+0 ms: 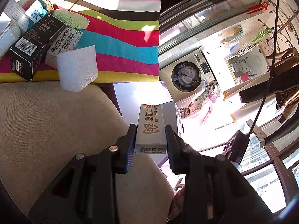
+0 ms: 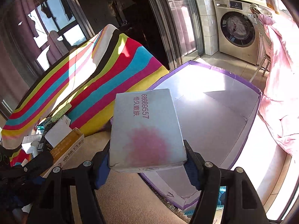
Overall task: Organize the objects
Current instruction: 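Open the right tool over the purple-rimmed box while the left tool releases its small box, then move both tools back over the table toward the foam block and medicine boxes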
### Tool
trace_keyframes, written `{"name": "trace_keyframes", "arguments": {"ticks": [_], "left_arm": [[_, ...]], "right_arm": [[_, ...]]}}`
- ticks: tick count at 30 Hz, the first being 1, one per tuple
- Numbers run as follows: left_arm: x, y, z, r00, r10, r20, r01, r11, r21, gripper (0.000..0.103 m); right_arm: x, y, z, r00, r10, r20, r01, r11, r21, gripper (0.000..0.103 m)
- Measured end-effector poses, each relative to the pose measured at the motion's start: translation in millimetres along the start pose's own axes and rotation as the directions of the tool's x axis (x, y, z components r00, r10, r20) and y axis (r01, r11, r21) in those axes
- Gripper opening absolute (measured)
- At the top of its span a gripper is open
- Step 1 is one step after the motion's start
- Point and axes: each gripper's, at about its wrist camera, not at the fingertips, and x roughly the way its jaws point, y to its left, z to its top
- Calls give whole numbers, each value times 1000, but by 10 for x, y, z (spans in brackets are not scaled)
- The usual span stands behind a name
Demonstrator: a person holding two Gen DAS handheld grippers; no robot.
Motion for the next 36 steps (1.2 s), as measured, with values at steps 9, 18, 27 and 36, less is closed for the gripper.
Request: {"name": "trace_keyframes", "arguments": {"ticks": [9,18,27,36], "left_arm": [[156,-61,-1,997,-67,-31,68,998,20,51],[-4,-93,-92,998,-54,28,53,997,56,53],[-437,-65,-129,988,80,133,-92,992,92,61],[-1242,378,-112,877,347,334,-357,933,-31,63]], "right_arm": [[-18,-206,-46,1000,3,28,-7,991,131,88],[13,-58,-70,999,46,11,-47,997,68,88],[19,130,-76,995,100,-14,-101,995,-24,88],[27,545,-107,990,133,-45,-140,970,-197,88]]}}
